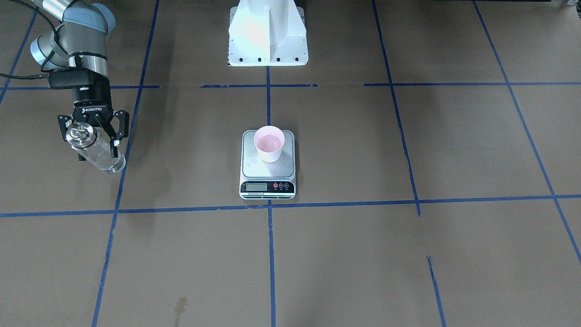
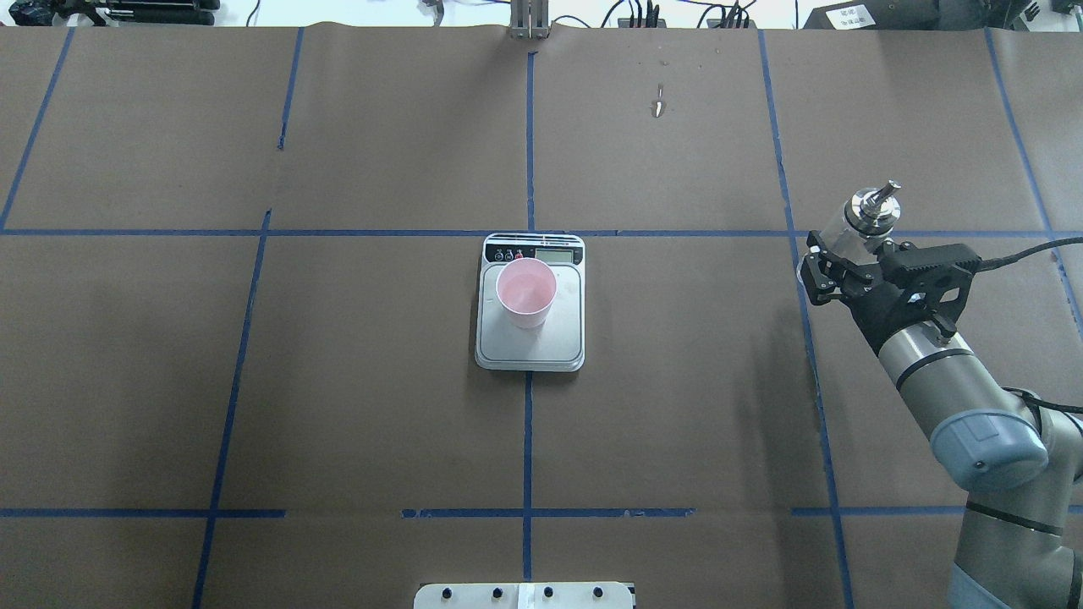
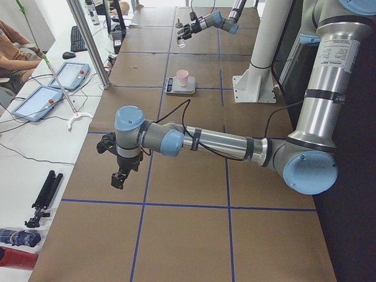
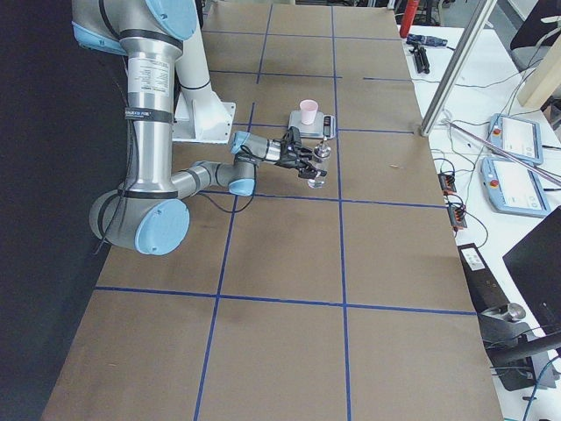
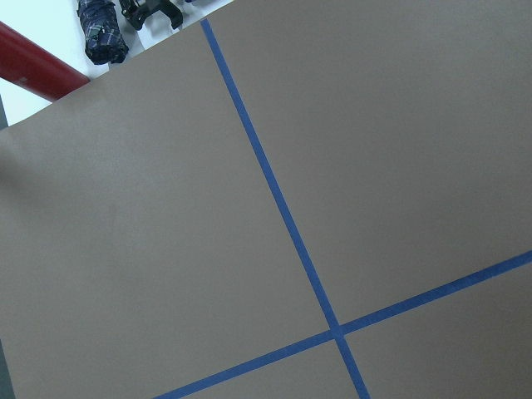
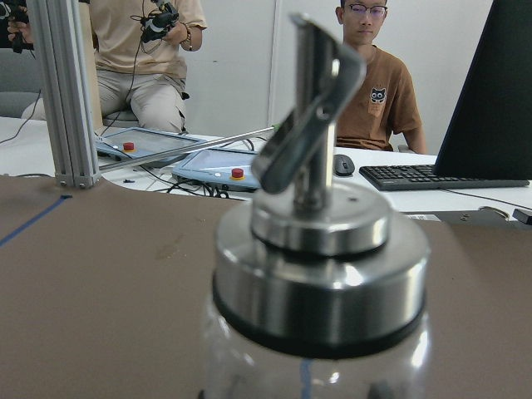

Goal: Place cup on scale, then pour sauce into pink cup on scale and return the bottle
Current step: 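Carry the upright bottle with the right gripper away from the scale, then lower the bottle onto the table with the right gripper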

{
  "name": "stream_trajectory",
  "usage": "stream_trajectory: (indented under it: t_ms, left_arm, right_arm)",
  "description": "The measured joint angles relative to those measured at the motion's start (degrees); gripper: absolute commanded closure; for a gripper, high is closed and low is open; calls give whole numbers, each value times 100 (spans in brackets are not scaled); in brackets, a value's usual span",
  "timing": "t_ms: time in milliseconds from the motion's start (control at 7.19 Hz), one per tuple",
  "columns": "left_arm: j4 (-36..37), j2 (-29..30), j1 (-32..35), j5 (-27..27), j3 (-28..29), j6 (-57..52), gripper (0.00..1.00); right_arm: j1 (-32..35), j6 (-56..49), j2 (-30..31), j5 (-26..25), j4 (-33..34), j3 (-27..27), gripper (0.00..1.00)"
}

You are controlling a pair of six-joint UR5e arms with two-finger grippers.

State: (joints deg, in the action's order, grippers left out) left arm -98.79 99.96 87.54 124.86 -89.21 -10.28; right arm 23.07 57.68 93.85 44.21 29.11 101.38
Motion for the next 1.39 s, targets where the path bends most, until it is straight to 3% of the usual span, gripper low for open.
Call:
stream_trajectory:
  t_ms: [278,1392]
  left_arm:
    - [0,-3,0,-4,0,0,0]
    - [-9,-3,0,-9,18,0,0]
  right_arm:
    - [-7,131,-27,-80,-132,-289,100]
    - [-297,51,-69,-36,-109,-325,100]
